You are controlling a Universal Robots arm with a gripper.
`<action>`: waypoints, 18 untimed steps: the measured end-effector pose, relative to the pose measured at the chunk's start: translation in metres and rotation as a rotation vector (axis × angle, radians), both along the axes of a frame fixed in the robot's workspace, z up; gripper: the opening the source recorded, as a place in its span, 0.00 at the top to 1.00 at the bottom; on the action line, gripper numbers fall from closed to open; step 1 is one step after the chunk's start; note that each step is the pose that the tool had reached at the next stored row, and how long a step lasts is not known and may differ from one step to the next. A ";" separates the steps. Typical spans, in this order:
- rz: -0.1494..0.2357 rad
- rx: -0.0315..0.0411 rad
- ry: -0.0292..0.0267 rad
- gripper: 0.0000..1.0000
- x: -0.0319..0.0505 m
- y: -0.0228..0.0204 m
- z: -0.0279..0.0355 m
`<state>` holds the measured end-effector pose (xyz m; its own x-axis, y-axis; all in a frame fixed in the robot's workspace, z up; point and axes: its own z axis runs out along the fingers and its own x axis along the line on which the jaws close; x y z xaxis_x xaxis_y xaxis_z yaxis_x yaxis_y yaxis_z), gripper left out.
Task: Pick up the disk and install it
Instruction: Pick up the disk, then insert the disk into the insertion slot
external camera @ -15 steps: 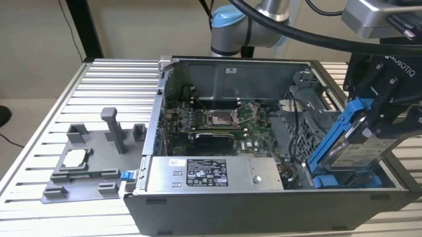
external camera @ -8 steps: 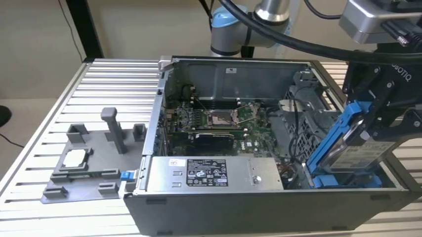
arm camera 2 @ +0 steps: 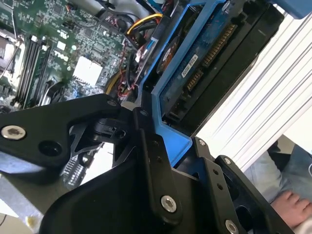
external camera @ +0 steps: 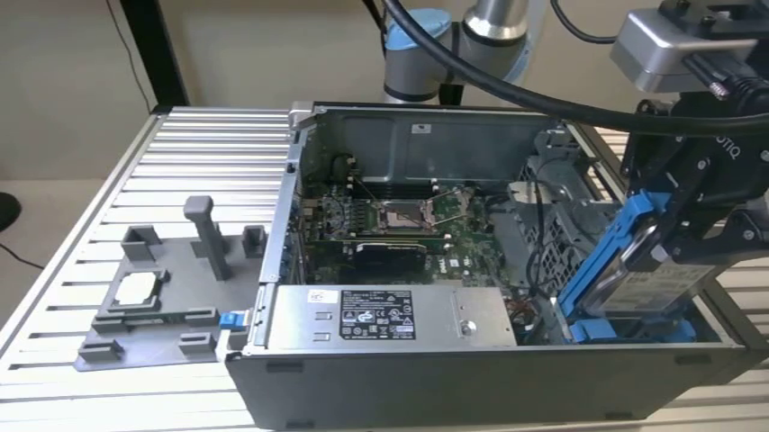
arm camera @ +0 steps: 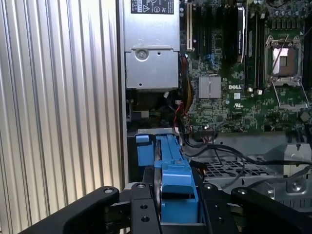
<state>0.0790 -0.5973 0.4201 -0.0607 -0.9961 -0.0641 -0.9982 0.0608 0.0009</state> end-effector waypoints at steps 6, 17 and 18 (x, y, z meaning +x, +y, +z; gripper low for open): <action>-0.002 0.0001 -0.0001 1.00 0.0000 0.0000 -0.0057; -0.003 0.0000 0.0000 1.00 0.0000 0.0000 -0.0086; -0.003 0.0001 -0.0001 1.00 0.0000 0.0000 -0.0086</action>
